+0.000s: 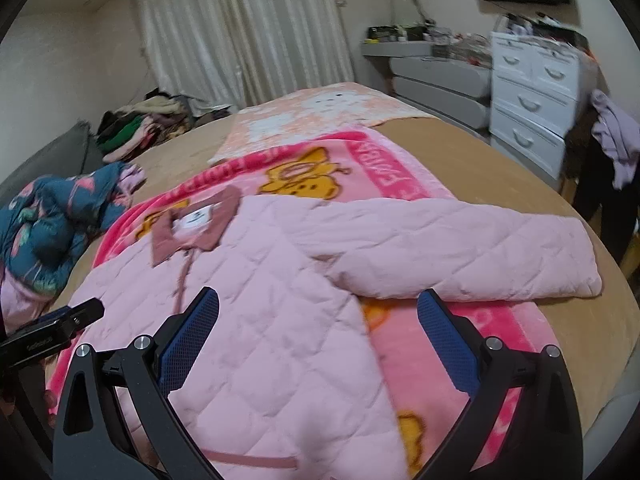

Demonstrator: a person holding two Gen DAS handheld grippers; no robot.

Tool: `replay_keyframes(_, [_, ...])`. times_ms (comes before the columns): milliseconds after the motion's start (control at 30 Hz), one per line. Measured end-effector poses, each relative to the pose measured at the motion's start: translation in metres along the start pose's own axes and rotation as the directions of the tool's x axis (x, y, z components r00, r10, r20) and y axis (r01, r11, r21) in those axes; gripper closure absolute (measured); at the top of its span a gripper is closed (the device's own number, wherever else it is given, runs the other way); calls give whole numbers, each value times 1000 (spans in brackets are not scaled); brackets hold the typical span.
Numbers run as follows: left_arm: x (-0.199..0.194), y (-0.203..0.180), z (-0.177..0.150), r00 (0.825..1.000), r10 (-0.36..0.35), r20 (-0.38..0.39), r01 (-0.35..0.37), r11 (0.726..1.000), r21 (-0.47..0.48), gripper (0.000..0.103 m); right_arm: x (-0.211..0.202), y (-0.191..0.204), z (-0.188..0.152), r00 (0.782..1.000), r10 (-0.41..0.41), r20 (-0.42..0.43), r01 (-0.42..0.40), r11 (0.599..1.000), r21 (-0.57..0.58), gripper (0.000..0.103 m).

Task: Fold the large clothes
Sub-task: 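Fold the sleeve nearest the right tool inward across the jacket body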

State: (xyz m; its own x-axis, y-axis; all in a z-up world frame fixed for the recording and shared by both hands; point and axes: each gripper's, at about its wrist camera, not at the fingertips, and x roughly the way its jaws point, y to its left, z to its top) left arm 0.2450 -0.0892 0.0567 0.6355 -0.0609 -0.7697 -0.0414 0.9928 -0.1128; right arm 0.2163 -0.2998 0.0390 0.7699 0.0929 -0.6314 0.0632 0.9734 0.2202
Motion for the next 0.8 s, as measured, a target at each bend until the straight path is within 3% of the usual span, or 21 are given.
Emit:
replay_keyframes(367, [50, -36, 10, 998, 10, -69, -8, 1000, 25, 8, 36, -79, -4, 993, -103, -49, 109, 983, 150, 4])
replay_keyframes(800, [96, -70, 8, 992, 38, -124, -29, 997, 69, 8, 65, -174, -13, 974, -205, -92, 224, 913, 341, 4])
